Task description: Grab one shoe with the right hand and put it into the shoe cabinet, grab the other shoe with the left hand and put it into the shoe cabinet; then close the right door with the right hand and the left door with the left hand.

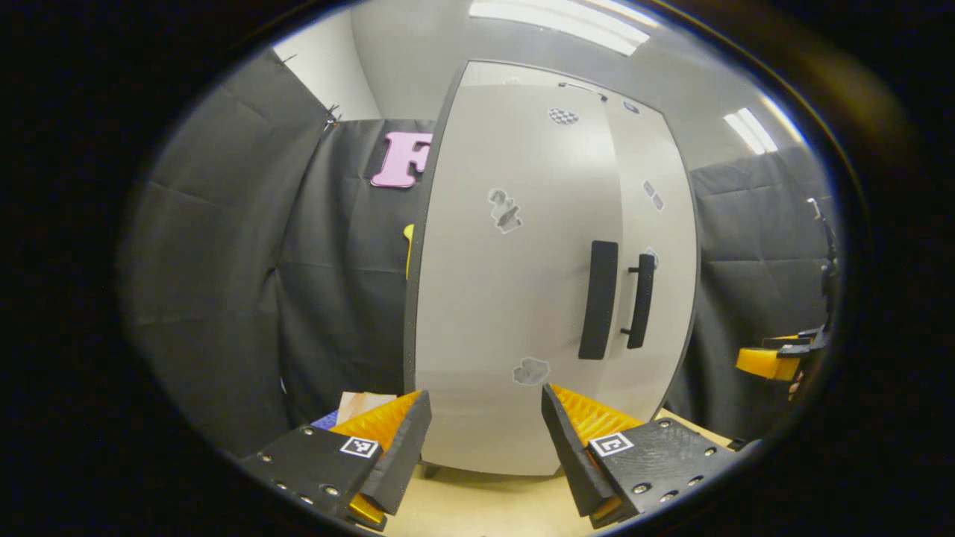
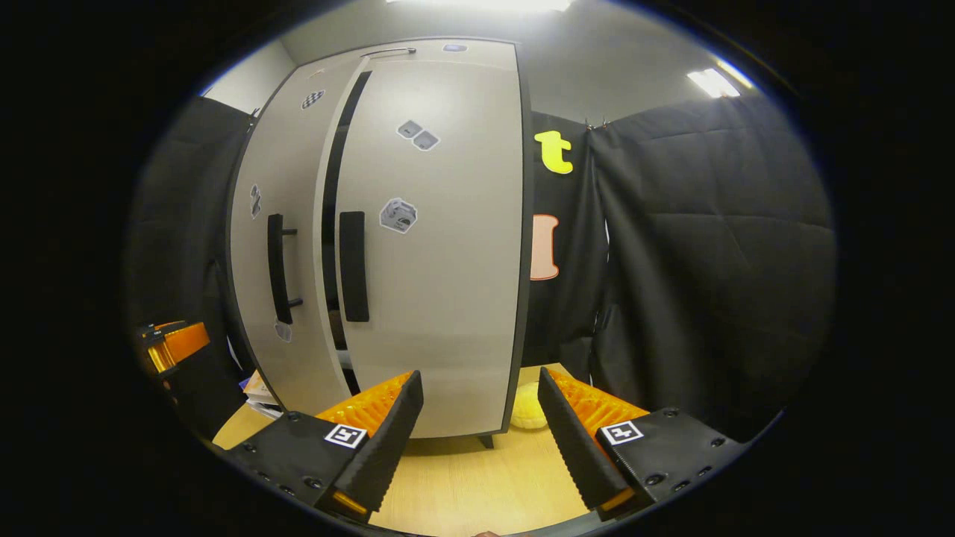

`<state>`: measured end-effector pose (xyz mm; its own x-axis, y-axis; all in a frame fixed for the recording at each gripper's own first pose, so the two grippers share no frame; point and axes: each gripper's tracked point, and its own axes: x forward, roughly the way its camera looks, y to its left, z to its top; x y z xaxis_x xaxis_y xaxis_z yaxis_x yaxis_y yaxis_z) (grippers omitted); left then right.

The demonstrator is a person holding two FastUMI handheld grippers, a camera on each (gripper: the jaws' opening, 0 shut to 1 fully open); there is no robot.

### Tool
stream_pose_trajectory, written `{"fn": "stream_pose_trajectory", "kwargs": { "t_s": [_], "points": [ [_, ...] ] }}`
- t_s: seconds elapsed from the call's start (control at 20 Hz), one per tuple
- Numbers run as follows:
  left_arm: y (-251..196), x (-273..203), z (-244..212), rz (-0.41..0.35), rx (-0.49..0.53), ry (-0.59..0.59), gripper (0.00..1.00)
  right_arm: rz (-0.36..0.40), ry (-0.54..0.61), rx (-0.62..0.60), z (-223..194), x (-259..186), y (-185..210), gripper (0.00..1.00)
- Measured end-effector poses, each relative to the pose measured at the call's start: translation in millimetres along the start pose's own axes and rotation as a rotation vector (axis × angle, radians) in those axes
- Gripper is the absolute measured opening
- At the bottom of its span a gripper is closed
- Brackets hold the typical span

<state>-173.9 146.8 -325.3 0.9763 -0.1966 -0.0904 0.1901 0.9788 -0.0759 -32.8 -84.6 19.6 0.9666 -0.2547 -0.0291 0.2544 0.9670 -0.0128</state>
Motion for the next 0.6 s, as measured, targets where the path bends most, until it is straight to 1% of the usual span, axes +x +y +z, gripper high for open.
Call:
{"fn": "stream_pose_trajectory", "kwargs": {
  "t_s": [0.1, 0.25, 0.35, 0.4, 0.45, 0.5, 0.55, 0.6],
  "points": [
    [-2.9, 10.4, 6.0, -0.001, 0.014, -0.005, 0.93, -0.022, -0.023, 0.008, 9.0, -0.4, -6.8, 0.98],
    [-8.0, 17.8, 10.5, 0.013, 0.019, -0.015, 0.93, -0.065, -0.029, 0.055, 10.7, -1.5, -18.4, 0.98],
    [-13.9, 20.5, 8.1, 0.013, 0.005, -0.01, 0.84, -0.104, -0.009, 0.054, 4.8, -8.7, -36.0, 0.99],
    [-17.0, 19.5, 7.5, 0.01, -0.004, -0.008, 0.8, -0.122, -0.006, 0.038, 3.2, -13.7, -47.0, 0.96],
    [-19.3, 19.8, 7.5, 0.007, -0.014, -0.009, 0.93, -0.142, 0.001, 0.021, 2.0, -15.7, -58.3, 1.0],
    [-22.9, 20.6, 6.4, -0.002, -0.024, -0.006, 0.93, -0.157, 0.019, 0.019, -0.6, -15.9, -69.3, 0.96],
    [-25.1, 19.5, 5.9, -0.004, -0.03, -0.003, 0.93, -0.159, 0.033, 0.033, -1.4, -12.7, -76.4, 1.0],
    [-23.5, 18.2, 4.9, 0.008, -0.03, -0.004, 0.93, -0.151, 0.037, 0.052, -0.7, -8.6, -81.6, 0.96]
  ]
}}
